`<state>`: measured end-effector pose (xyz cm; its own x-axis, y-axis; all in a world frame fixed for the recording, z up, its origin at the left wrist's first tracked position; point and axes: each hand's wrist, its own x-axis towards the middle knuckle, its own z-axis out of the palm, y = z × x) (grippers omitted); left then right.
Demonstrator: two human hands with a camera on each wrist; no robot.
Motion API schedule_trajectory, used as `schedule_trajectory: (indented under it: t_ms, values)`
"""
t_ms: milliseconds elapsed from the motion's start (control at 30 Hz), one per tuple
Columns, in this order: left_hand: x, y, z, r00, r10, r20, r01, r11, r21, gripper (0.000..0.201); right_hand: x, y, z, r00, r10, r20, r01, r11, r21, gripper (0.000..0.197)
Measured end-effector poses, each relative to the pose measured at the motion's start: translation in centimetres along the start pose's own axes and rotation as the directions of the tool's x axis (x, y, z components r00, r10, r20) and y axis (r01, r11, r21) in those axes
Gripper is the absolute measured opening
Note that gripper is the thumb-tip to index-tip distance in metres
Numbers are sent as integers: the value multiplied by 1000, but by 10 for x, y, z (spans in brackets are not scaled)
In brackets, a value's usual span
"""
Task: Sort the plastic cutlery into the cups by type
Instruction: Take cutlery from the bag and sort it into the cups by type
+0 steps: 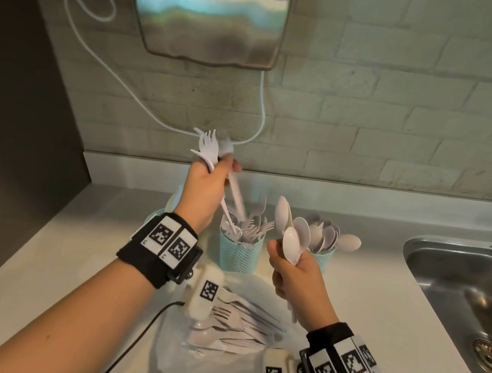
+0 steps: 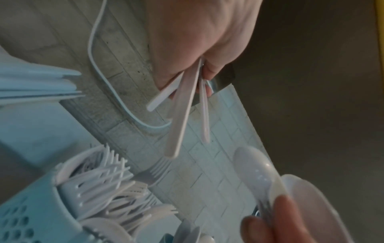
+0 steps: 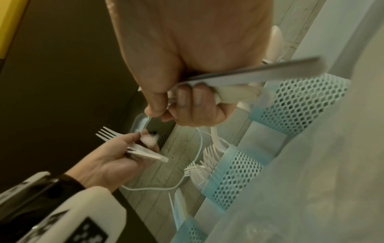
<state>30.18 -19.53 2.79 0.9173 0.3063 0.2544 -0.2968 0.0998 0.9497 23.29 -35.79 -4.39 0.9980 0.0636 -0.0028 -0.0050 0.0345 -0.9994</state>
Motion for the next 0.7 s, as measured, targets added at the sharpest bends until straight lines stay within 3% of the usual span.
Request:
schedule_trajectory:
  t_ms: [67, 233, 333, 567, 700]
  values:
    - [8, -4, 5, 1000, -7, 16, 7, 999, -36, 9, 1, 0, -1, 1000, -5, -6, 5, 1000, 1, 18]
    - [20, -8, 18, 998, 59, 38, -57, 997, -44, 25, 3, 0, -5, 1000, -17, 9, 17, 1000, 6, 18]
    - [22, -15, 22, 997, 59, 54, -57, 998, -32, 23, 5, 0, -7, 1000, -16, 4, 16, 1000, 12, 17]
    - [17, -56, 14, 987, -90, 135, 63, 980, 190, 10, 7, 5, -9, 1000, -20, -12, 20, 1000, 1, 17]
    - [13, -60, 13, 942, -234, 239, 171, 951, 259, 14, 7, 7, -9, 1000, -14, -14, 14, 1000, -15, 18]
